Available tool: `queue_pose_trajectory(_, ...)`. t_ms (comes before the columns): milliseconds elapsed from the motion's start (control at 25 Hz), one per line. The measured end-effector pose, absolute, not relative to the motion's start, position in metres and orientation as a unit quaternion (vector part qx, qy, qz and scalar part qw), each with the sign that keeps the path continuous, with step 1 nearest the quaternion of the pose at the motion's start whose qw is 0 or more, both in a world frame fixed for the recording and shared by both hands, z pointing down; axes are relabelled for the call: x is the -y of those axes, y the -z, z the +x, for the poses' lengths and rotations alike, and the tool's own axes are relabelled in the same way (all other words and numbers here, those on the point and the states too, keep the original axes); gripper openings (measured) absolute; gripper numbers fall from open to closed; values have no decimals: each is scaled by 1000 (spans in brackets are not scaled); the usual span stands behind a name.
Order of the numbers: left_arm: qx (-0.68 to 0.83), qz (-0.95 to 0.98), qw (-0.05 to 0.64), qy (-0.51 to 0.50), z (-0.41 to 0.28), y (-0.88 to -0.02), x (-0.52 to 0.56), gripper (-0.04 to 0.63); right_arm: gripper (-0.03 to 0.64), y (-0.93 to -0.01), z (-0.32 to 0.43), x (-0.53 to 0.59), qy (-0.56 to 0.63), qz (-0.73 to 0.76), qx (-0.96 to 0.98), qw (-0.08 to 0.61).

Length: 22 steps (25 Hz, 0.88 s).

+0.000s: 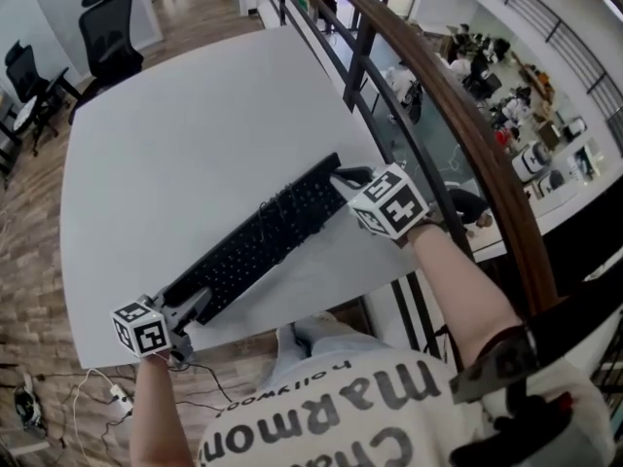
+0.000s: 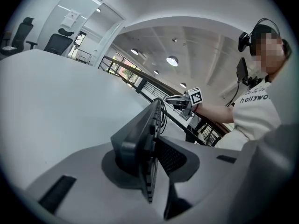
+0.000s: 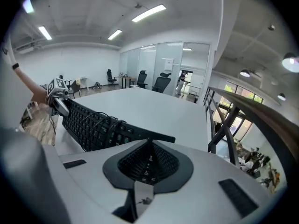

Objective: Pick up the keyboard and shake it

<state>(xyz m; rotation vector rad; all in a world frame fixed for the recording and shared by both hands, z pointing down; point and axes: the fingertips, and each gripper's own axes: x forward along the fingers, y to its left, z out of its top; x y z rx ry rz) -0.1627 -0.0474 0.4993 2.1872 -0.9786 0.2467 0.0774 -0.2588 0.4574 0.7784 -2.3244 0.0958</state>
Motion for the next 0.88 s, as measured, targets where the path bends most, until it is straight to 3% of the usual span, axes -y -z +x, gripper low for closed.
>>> queue_pose_trajectory(120,376,848,359,-102,-162,-498,46,92,59,-467,98,272,-70,282,896,336)
queue_pose_trajectory(160,377,848,359,-104,-162,-497,47,94,94,-470,102,275,-81,269,899,337)
queue_pose_trajectory(200,377,847,359,-107,-161,-496,47,94,195,-472,104,277,-95,252,902,337)
queue_pose_trajectory(240,378,846,359,-109,-161,-495,47,95,253,-475,105,278,-108,233,905,339)
queue_pose_trajectory(640,386,839,361,-129,-170,-491,56,107,255,-497,79,290,-124,114,909,381)
queue_pose_trajectory(880,396,831,369,-132,-175,-496,56,123,250,-500,71,293,-126,134,897,403)
